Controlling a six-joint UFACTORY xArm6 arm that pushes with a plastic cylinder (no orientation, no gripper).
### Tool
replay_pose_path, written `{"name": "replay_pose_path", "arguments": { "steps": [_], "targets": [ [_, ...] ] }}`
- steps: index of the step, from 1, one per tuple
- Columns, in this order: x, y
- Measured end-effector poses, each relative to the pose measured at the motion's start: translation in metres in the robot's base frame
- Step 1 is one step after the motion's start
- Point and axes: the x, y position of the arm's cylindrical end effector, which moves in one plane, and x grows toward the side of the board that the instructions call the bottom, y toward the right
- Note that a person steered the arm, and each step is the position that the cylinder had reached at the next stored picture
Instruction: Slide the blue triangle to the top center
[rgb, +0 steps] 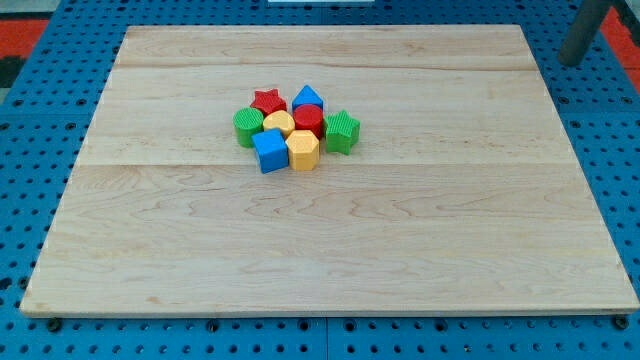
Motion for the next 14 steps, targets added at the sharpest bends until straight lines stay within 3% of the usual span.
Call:
{"name": "replay_pose_path", "arguments": {
  "steps": [2, 3, 4, 5, 6, 8, 9, 11, 12, 13, 14],
  "targets": [
    [0.081, -0.138],
    [0.064, -0.208],
    [0.084, -0.225],
    [0.112, -0.286],
    [0.109, -0.344],
    [0.057, -0.348],
    [0.018, -0.312],
    [-0.014, -0.263],
    [-0.037, -0.305],
    [-0.031, -0.352],
    [-0.031, -0.346]
  ]
}}
